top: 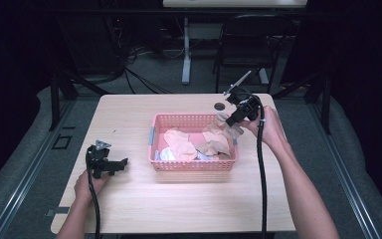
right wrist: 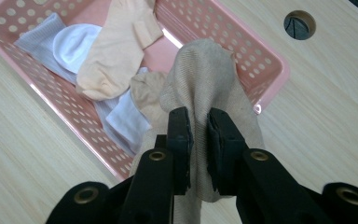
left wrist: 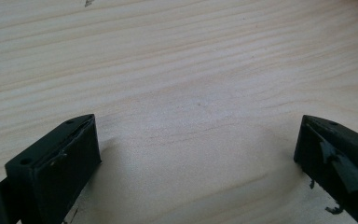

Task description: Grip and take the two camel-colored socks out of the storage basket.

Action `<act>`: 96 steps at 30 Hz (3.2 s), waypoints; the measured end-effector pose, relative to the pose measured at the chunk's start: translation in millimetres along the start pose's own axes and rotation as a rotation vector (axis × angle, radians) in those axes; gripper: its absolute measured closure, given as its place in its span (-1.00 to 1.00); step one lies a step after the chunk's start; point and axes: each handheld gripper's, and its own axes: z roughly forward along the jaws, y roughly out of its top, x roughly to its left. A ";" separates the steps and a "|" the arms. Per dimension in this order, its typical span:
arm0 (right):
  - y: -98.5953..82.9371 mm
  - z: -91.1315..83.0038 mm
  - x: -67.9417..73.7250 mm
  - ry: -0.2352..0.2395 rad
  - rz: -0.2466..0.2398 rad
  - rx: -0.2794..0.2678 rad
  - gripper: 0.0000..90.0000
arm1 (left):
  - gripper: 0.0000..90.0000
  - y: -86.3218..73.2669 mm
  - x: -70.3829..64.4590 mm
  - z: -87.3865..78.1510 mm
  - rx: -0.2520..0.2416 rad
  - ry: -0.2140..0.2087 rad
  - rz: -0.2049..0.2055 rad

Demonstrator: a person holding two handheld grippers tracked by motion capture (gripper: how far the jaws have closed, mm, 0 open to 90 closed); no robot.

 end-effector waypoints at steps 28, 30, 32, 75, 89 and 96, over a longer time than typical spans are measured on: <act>-73.9 -20.2 -57.7 -0.049 0.148 -0.018 0.77 | -1.00 0.0 -0.1 0.0 0.000 0.000 0.000; -79.7 -16.2 -60.8 -0.056 0.160 -0.012 0.77 | -1.00 0.1 -0.1 0.0 0.000 0.000 0.000; -85.0 -11.7 -64.2 -0.051 0.173 -0.001 0.77 | -1.00 0.1 -0.1 0.1 0.000 0.000 0.000; -131.2 84.9 -90.6 -0.064 0.325 0.208 0.39 | -1.00 0.1 -0.2 0.2 -0.001 -0.003 0.003; -123.9 53.8 -88.9 -0.080 0.331 0.123 -0.53 | -1.00 0.2 -0.2 0.3 0.000 -0.005 0.006; -110.5 27.9 -77.5 -0.055 0.288 0.083 -0.84 | -1.00 0.2 -0.2 0.3 0.000 -0.005 0.005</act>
